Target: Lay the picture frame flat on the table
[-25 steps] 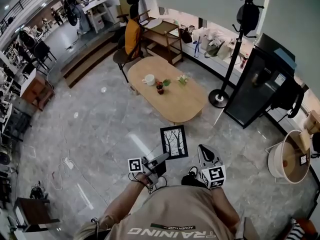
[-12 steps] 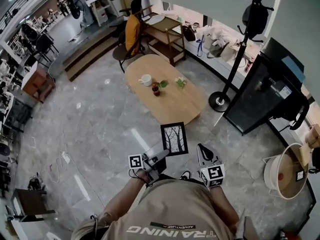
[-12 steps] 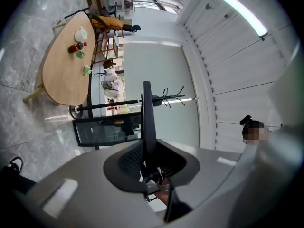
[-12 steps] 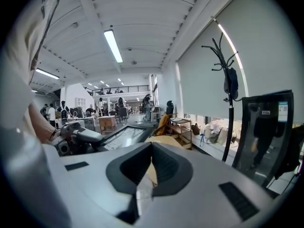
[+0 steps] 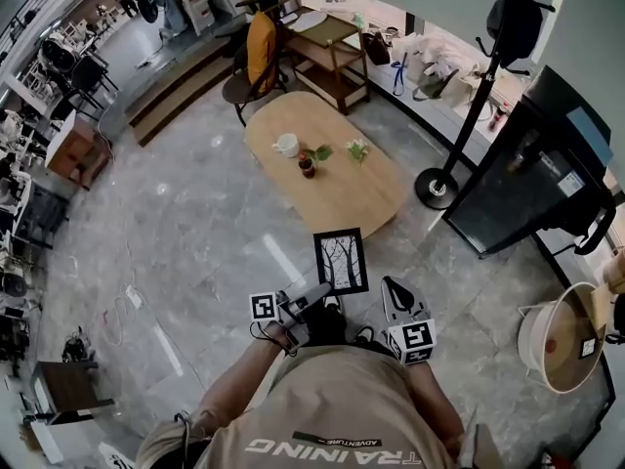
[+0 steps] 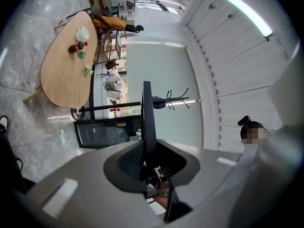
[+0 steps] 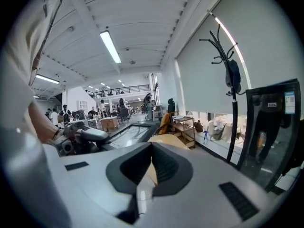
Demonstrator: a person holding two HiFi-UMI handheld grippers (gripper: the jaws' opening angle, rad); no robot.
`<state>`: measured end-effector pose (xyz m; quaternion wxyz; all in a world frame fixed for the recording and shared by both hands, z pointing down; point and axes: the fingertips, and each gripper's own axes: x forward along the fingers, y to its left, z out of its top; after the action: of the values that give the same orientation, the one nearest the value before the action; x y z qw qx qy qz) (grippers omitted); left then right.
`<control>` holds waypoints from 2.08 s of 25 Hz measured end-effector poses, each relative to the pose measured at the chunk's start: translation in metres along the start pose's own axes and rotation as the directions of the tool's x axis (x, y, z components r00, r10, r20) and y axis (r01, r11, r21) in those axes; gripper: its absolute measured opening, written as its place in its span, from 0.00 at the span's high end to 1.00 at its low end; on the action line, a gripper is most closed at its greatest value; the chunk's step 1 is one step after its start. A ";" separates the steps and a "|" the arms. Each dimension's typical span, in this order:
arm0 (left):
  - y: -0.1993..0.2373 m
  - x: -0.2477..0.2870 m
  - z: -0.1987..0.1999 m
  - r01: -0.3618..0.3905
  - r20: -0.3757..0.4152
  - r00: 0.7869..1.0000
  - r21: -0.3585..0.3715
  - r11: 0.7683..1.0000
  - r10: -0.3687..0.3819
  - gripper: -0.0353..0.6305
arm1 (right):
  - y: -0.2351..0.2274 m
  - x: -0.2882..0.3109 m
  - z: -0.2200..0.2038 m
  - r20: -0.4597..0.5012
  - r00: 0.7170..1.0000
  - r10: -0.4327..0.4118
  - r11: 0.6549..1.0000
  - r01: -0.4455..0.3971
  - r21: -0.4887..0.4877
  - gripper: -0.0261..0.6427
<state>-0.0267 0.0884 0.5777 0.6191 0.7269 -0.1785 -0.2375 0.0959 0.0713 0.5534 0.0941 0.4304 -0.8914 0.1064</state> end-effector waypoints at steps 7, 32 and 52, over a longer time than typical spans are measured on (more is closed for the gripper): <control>0.019 0.011 0.023 -0.011 -0.018 1.000 -0.020 1.000 0.010 0.83 | -0.020 0.021 -0.003 -0.033 0.999 -0.024 1.000 0.024 0.001 0.95; 0.097 0.065 0.194 -0.046 -0.115 0.993 -0.118 0.992 0.032 0.83 | -0.073 0.188 0.064 -0.104 0.985 -0.135 0.988 0.126 -0.085 0.95; 0.269 0.092 0.206 -0.224 -0.141 0.970 -0.211 0.951 0.197 0.83 | -0.132 0.296 -0.039 -0.167 0.974 -0.151 0.988 0.156 0.019 0.95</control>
<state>-0.0587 -0.1763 0.8068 0.7289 0.6415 -0.1897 -0.1453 0.0213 -0.2192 0.6820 0.1684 0.4893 -0.8428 0.1483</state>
